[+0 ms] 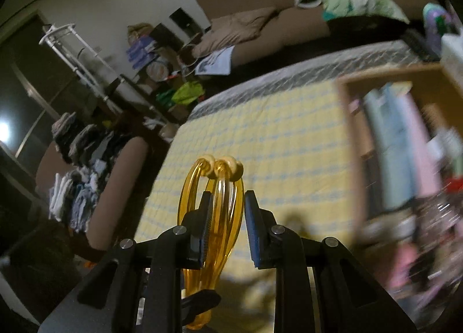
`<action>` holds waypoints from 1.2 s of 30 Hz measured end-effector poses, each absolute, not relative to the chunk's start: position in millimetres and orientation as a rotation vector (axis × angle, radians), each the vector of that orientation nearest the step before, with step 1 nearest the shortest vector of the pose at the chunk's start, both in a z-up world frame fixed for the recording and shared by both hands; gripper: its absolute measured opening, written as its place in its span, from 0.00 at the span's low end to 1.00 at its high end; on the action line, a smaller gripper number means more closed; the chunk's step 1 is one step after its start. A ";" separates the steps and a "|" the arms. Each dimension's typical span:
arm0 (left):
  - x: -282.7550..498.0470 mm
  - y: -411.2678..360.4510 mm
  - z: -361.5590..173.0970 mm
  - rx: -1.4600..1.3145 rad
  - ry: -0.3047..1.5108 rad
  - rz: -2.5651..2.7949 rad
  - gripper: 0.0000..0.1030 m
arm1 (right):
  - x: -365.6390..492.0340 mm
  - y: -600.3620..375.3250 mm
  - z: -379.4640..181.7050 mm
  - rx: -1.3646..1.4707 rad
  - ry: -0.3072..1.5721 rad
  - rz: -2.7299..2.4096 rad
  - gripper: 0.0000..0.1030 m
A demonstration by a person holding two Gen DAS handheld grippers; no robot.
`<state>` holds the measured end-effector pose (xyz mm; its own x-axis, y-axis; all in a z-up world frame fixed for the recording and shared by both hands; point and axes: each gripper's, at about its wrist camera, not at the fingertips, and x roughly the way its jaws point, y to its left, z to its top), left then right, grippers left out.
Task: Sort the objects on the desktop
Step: 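Carry the orange clip into the box and open the tool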
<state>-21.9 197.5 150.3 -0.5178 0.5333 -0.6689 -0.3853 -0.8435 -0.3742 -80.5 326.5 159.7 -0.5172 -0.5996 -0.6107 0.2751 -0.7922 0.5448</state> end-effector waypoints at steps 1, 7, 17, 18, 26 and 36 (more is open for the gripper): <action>-31.8 216.3 155.8 -1.114 -0.249 2.325 0.24 | -85.1 339.0 164.8 1.135 -0.534 -2.314 0.21; -82.7 304.8 160.3 -1.136 -0.309 2.240 0.24 | -123.6 426.6 185.3 1.199 -0.498 -2.412 0.21; -170.3 414.8 95.2 -1.279 -0.384 2.128 0.25 | -201.5 529.0 142.2 1.377 -0.399 -2.504 0.21; -177.3 419.9 88.2 -1.292 -0.372 2.130 0.24 | -210.3 531.8 134.8 1.395 -0.382 -2.508 0.21; -196.6 436.5 61.0 -1.389 -0.282 2.142 0.28 | -238.2 534.1 95.5 1.490 -0.208 -2.552 0.21; -166.8 379.3 110.0 -1.344 -0.311 2.203 0.61 | -195.6 537.0 124.3 1.440 -0.258 -2.614 0.52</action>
